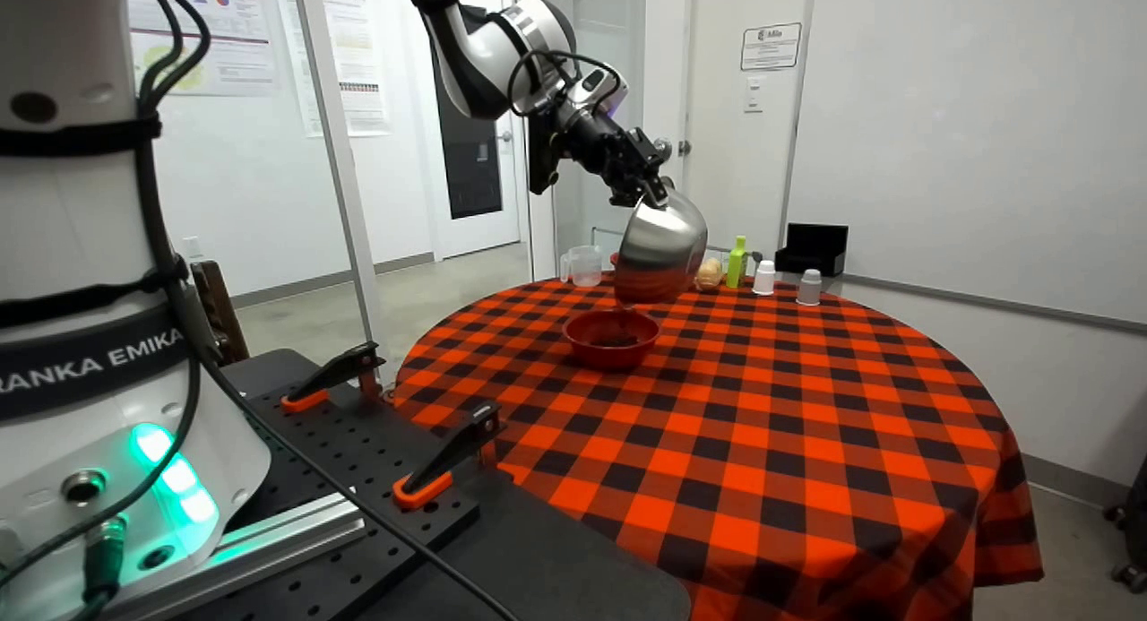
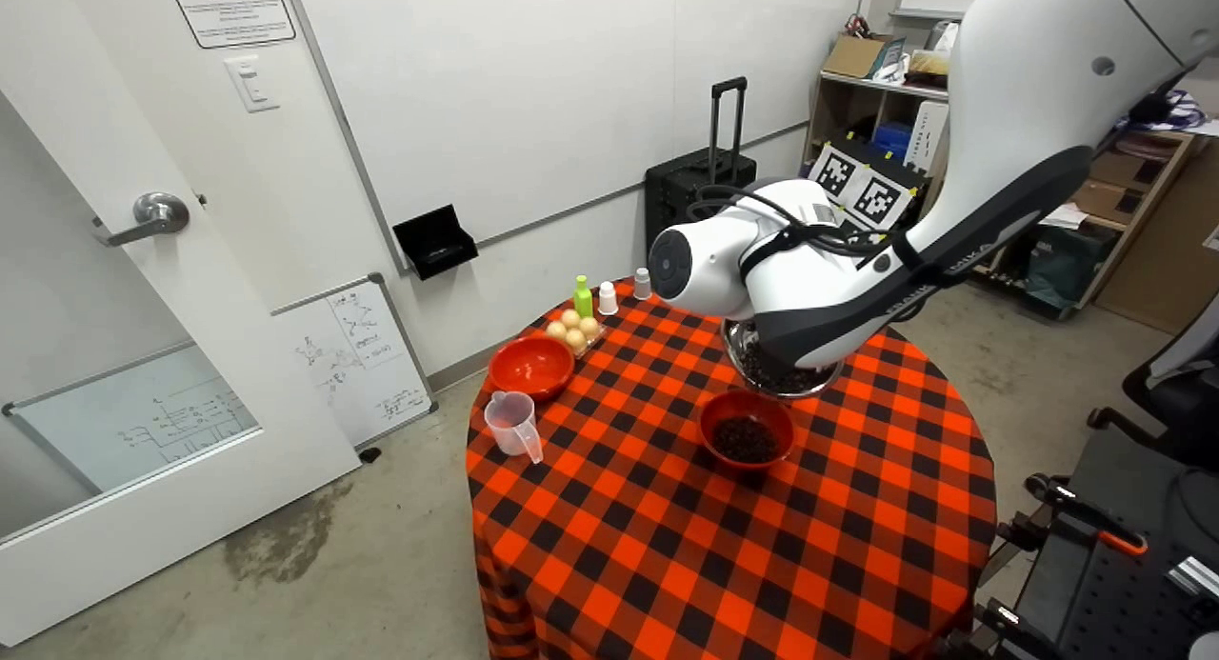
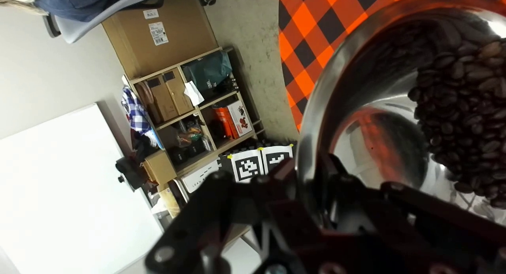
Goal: Pour the contents in the silver bowl into the red bowl
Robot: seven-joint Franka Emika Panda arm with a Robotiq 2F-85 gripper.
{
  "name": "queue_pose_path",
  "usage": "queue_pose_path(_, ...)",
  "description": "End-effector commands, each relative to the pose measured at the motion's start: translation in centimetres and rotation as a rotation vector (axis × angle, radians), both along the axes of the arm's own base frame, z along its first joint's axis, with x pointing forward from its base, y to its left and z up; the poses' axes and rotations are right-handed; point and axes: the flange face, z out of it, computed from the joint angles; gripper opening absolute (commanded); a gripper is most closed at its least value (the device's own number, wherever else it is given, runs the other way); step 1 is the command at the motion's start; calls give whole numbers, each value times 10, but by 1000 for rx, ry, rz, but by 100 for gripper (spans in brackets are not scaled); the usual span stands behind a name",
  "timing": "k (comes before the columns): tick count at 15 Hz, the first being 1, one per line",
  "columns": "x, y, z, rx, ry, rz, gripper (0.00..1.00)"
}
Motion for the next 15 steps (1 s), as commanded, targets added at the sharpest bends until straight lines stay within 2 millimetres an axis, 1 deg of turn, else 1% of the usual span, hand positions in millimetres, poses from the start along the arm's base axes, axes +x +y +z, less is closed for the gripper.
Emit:
queue_pose_path(1,-6,4,7,-45,-25,4,2)
queue_pose_path(9,-9,8,7,-82,-45,2,2)
queue_pose_path(15,-15,11,2,-125,-46,-1,2)
